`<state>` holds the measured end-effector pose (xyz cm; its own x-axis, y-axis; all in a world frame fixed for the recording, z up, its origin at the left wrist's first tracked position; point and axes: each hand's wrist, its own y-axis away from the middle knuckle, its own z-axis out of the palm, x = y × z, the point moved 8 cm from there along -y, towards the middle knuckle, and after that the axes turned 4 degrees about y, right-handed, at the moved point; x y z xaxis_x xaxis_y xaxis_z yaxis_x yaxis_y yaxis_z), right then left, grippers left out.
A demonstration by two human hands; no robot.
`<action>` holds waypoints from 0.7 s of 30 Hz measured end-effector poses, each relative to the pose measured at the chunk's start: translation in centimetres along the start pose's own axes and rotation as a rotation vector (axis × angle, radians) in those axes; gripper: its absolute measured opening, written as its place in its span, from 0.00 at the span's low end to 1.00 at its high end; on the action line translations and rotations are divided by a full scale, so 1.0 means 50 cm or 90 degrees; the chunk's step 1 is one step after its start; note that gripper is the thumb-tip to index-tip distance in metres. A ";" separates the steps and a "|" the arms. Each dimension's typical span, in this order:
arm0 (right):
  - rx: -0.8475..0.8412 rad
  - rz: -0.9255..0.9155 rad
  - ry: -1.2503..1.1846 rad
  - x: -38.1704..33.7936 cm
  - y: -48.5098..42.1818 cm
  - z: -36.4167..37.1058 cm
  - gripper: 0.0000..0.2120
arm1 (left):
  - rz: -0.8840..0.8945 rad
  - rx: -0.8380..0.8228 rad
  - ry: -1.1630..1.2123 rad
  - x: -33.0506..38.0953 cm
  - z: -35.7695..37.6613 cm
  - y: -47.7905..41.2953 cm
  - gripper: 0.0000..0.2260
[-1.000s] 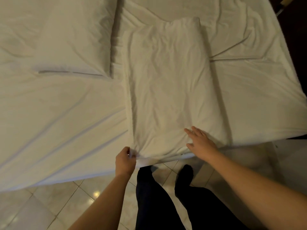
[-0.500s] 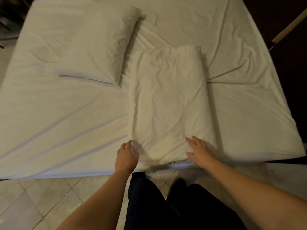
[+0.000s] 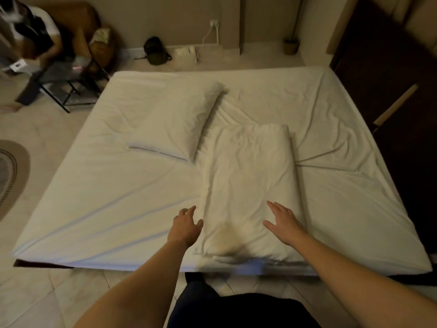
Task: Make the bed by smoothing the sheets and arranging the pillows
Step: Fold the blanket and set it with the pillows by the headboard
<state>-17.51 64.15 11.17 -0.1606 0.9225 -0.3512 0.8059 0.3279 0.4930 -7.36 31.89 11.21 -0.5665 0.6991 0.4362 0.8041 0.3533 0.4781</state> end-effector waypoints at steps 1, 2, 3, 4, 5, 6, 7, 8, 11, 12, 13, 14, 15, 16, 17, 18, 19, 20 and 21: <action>0.007 -0.001 -0.004 -0.015 -0.003 -0.015 0.36 | 0.009 0.004 -0.005 0.007 -0.019 -0.007 0.28; 0.015 0.000 -0.009 -0.030 -0.007 -0.029 0.36 | 0.018 0.007 -0.009 0.012 -0.038 -0.017 0.28; 0.021 0.002 -0.014 -0.046 -0.011 -0.042 0.36 | 0.027 0.011 -0.012 0.017 -0.058 -0.029 0.28; 0.028 0.004 -0.020 -0.064 -0.017 -0.053 0.36 | 0.036 0.015 -0.015 0.021 -0.079 -0.043 0.28; 0.033 0.004 -0.025 -0.084 -0.024 -0.063 0.36 | 0.046 0.021 -0.017 0.024 -0.102 -0.060 0.28; 0.038 0.005 -0.030 -0.104 -0.033 -0.073 0.36 | 0.057 0.026 -0.017 0.027 -0.125 -0.079 0.28; 0.042 0.006 -0.035 -0.127 -0.044 -0.081 0.36 | 0.069 0.032 -0.016 0.029 -0.150 -0.100 0.28; 0.047 0.007 -0.040 -0.151 -0.057 -0.089 0.36 | 0.081 0.039 -0.016 0.029 -0.175 -0.122 0.28; 0.066 0.025 -0.063 -0.232 -0.103 -0.110 0.35 | 0.106 0.045 -0.008 0.014 -0.251 -0.193 0.28; 0.072 0.032 -0.073 -0.261 -0.119 -0.113 0.35 | 0.110 0.042 -0.005 0.004 -0.275 -0.217 0.28; 0.077 0.037 -0.082 -0.290 -0.136 -0.115 0.35 | 0.114 0.038 -0.002 -0.008 -0.300 -0.241 0.28; 0.081 0.040 -0.088 -0.318 -0.154 -0.115 0.35 | 0.116 0.036 0.000 -0.022 -0.324 -0.265 0.28; 0.083 0.044 -0.093 -0.347 -0.173 -0.115 0.35 | 0.116 0.035 0.003 -0.038 -0.349 -0.288 0.27; 0.084 0.048 -0.100 -0.373 -0.193 -0.114 0.35 | 0.115 0.034 0.006 -0.056 -0.372 -0.311 0.27; 0.085 0.053 -0.108 -0.398 -0.212 -0.112 0.35 | 0.114 0.032 0.007 -0.075 -0.394 -0.333 0.27; 0.087 0.060 -0.119 -0.421 -0.231 -0.108 0.35 | 0.113 0.029 0.007 -0.096 -0.414 -0.356 0.27; 0.089 0.069 -0.129 -0.443 -0.248 -0.104 0.35 | 0.111 0.025 0.005 -0.116 -0.433 -0.378 0.27; 0.091 0.076 -0.135 -0.463 -0.266 -0.100 0.35 | 0.107 0.022 0.004 -0.137 -0.451 -0.400 0.27; 0.092 0.081 -0.139 -0.483 -0.285 -0.096 0.35 | 0.101 0.020 0.005 -0.157 -0.470 -0.421 0.27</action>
<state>-27.83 38.18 16.44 0.0611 0.8836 -0.4643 0.8867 0.1655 0.4317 -24.08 4.36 15.61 -0.4336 0.7431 0.5096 0.8885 0.2582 0.3794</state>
